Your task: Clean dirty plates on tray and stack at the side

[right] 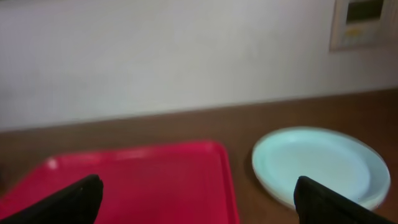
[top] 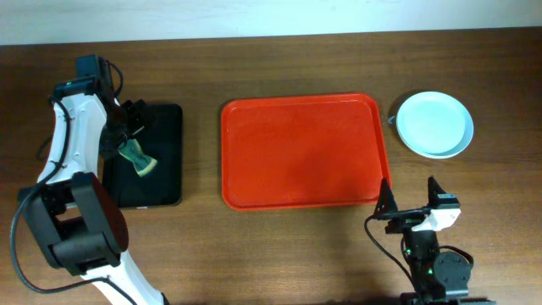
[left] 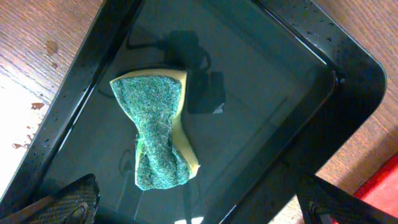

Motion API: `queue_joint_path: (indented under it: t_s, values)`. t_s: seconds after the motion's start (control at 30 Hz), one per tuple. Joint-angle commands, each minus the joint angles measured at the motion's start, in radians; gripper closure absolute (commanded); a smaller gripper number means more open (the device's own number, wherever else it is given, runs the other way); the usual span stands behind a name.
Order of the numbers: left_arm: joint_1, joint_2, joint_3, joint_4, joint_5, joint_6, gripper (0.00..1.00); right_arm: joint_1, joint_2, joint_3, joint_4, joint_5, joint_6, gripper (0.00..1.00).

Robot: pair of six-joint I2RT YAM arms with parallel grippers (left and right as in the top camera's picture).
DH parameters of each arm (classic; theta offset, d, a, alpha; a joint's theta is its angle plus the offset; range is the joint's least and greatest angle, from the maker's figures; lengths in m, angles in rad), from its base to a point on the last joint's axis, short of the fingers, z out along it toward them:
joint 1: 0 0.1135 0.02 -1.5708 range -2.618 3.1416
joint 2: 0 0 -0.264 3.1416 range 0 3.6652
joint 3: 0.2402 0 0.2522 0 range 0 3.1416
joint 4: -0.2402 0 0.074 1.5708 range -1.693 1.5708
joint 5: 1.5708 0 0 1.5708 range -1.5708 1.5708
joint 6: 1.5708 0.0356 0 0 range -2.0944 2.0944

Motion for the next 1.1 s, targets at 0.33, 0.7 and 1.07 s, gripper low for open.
queue_joint_path:
  t_s: [0.33,0.7,1.07]
  values:
    - [0.000,-0.018,0.012,-0.001,0.003,0.016,0.01,0.008,-0.011,-0.005,-0.071,0.032,-0.035,0.02]
    - [0.000,-0.018,0.012,-0.001,0.003,0.016,0.01,0.008,-0.010,-0.005,-0.071,0.032,-0.035,0.02]
    - [0.000,-0.026,0.012,-0.001,0.003,0.016,0.01,0.008,-0.010,-0.005,-0.071,0.032,-0.035,0.02]
